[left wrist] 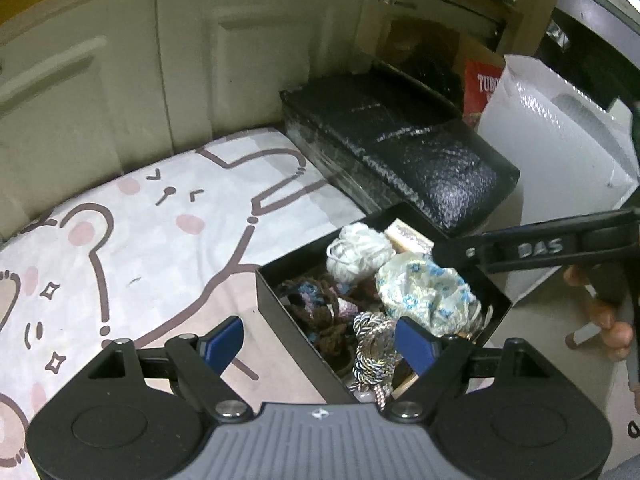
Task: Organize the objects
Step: 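Open the right tool to release the floral pouch into the box, then withdraw both open tools from the box back over the bed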
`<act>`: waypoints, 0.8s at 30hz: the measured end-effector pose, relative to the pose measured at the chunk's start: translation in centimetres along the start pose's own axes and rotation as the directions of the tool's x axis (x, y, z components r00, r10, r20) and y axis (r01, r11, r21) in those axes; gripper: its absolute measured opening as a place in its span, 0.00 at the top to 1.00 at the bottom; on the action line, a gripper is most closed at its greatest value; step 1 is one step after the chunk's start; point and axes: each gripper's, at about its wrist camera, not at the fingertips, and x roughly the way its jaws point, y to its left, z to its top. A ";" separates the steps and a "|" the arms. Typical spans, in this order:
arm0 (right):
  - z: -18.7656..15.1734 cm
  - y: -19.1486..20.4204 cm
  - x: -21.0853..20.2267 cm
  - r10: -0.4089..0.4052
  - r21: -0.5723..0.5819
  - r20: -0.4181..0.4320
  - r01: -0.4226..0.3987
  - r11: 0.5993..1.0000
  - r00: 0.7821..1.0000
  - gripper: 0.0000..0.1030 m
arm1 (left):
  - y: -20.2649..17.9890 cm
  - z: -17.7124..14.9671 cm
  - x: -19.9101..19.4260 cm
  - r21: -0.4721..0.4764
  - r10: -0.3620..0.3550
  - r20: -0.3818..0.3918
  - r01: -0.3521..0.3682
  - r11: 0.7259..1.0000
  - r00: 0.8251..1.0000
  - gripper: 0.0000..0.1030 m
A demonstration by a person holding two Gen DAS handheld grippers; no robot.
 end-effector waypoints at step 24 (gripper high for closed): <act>-4.4 2.0 -12.2 -0.048 -0.108 0.163 0.066 0.992 0.986 0.05 | -0.7 -3.1 -12.0 -0.235 0.297 0.075 -0.273 0.933 0.952 0.04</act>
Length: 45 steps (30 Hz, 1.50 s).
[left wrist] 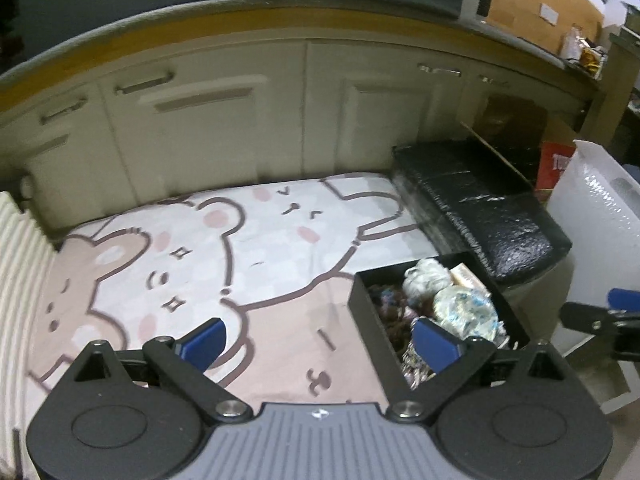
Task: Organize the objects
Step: 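Withdraw both open tools from the box back over the bed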
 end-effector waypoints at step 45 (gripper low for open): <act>-4.8 4.1 -5.4 -0.095 -0.054 0.006 0.095 0.994 0.995 0.05 | 0.7 -5.6 -4.7 -0.031 0.046 -0.038 -0.047 0.998 0.998 0.04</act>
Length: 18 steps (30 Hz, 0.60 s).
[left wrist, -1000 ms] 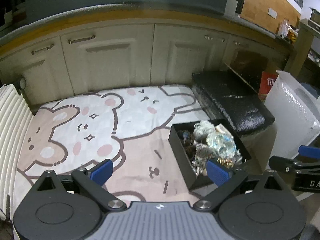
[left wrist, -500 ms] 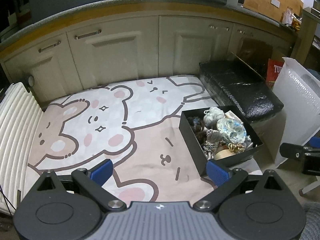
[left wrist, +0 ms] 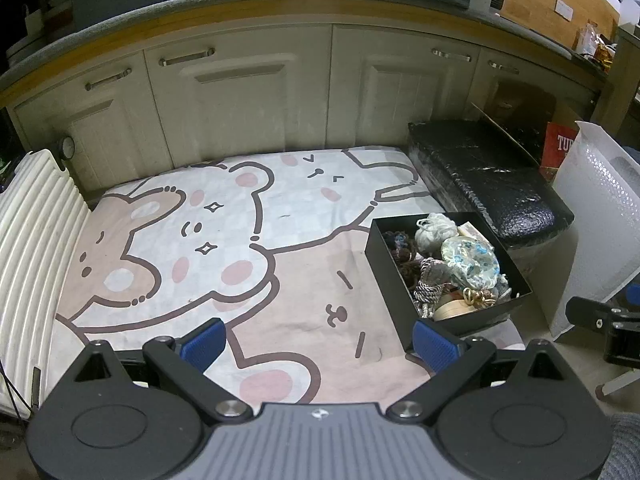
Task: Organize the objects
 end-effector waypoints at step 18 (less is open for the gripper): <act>-0.2 0.3 0.1 0.005 0.000 -0.005 -0.005 1.000 1.000 0.05 | 0.2 0.0 0.0 -0.004 0.003 -0.006 -0.003 1.000 1.000 0.04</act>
